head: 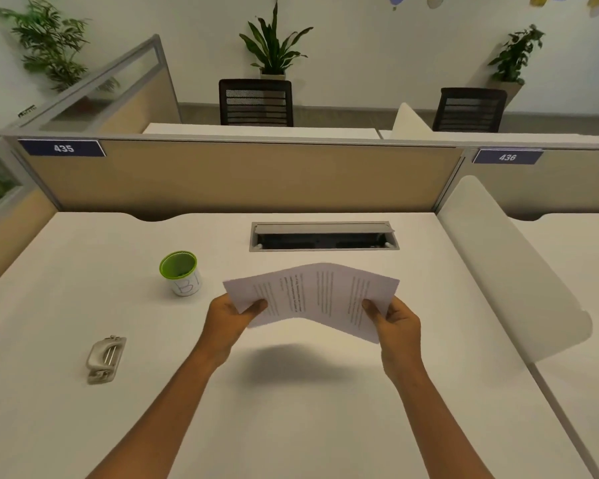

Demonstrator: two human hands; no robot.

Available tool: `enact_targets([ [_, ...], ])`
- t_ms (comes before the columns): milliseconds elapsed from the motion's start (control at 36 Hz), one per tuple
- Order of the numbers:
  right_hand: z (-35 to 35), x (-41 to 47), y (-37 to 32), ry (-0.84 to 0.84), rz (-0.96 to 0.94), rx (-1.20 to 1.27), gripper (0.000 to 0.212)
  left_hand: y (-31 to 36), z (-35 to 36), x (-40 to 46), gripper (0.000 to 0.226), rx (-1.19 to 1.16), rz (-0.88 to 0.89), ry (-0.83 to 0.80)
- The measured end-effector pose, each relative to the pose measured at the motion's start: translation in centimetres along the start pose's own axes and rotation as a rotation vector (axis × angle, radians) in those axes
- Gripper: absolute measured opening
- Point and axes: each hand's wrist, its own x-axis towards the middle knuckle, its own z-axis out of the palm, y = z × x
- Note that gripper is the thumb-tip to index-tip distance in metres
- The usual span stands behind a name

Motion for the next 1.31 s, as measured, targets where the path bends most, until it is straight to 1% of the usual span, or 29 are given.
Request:
enact_targets([
  [111, 0.1, -0.1, 1.9, 0.026, 0.039, -0.022, 0.017, -1.5, 1.3, -0.3, 0.019, 0.062, 0.022, 0.104],
  [194, 0.3, -0.5, 3.8, 0.038, 0.096, -0.084, 0.019, -3.1, 1.9, -1.4, 0.024, 0.090, 0.030, 0.093],
  [250, 0.2, -0.7, 5.5, 0.039, 0.137, -0.131, 0.022, -4.8, 2.6, -1.7, 0.026, 0.107, -0.023, 0.073],
  [333, 0.3, -1.4, 7.0, 0.048, 0.171, -0.167, 0.021, -6.0, 2.5, -2.2, 0.027, 0.137, -0.066, 0.095],
  [417, 0.3, -1.6, 7.2, 0.074, 0.167, -0.170, 0.021, -6.1, 2.2, -2.0, 0.030, 0.156, -0.051, 0.102],
  [500, 0.6, -1.7, 7.3, 0.063, 0.180, -0.191, 0.021, -6.3, 1.9, -1.8, 0.035, 0.207, -0.060, 0.063],
  [583, 0.6, -1.5, 7.3, 0.062, 0.173, -0.202, 0.025, -6.2, 1.5, -1.4, 0.035, 0.253, -0.048, 0.054],
  [639, 0.4, -1.0, 6.7, 0.071, 0.105, -0.221, 0.037, -5.5, 1.2, -1.0, 0.031, 0.322, 0.023, 0.038],
  [694, 0.3, -0.4, 5.7, 0.092, 0.008, -0.318, 0.069, -4.4, 0.7, -0.6, 0.023, 0.404, 0.100, -0.019],
  [722, 0.3, -0.1, 5.1, 0.106, -0.046, -0.377, 0.086, -3.6, 0.5, -0.4, 0.021, 0.442, 0.144, -0.063],
  [750, 0.3, 0.2, 4.3, 0.110, -0.105, -0.426, 0.098, -2.9, 0.3, -0.2, 0.023, 0.483, 0.198, -0.111],
  [778, 0.5, 0.6, 3.5, 0.091, -0.161, -0.463, 0.105, -2.1, 0.2, 0.1, 0.024, 0.532, 0.252, -0.158],
  [806, 0.7, 1.1, 2.5, 0.046, -0.206, -0.495, 0.108, -1.4, 0.2, 0.4, 0.024, 0.581, 0.294, -0.199],
  [861, 1.2, 1.9, 0.8, -0.081, -0.289, -0.600, 0.104, 0.2, 0.3, 1.1, 0.026, 0.650, 0.360, -0.252],
  [917, 2.1, 2.4, -0.3, -0.201, -0.372, -0.725, 0.094, 1.8, 0.7, 1.5, 0.028, 0.686, 0.407, -0.298],
  [972, 3.2, 2.6, -1.2, -0.288, -0.382, -0.748, 0.082, 3.4, 1.1, 1.7, 0.029, 0.712, 0.458, -0.346],
  [1000, 3.5, 2.6, -1.5, -0.305, -0.368, -0.746, 0.074, 4.0, 1.4, 1.8, 0.028, 0.722, 0.484, -0.361],
  [1056, 4.0, 2.6, -2.1, -0.310, -0.399, -0.744, 0.051, 5.0, 1.5, 2.1, 0.028, 0.746, 0.550, -0.365],
  [1111, 3.8, 2.7, -2.5, -0.319, -0.452, -0.684, 0.026, 5.9, 1.3, 2.5, 0.029, 0.755, 0.617, -0.343],
  [1139, 3.7, 2.7, -2.6, -0.312, -0.450, -0.648, 0.020, 6.2, 1.1, 2.6, 0.028, 0.747, 0.635, -0.328],
  [1222, 3.2, 2.6, -2.6, -0.274, -0.332, -0.525, 0.018, 6.6, 0.1, 3.2, 0.021, 0.671, 0.620, -0.269],
  [1306, 2.9, 2.1, -2.8, -0.253, -0.220, -0.385, 0.019, 6.2, -1.4, 3.4, 0.013, 0.494, 0.499, -0.158],
])
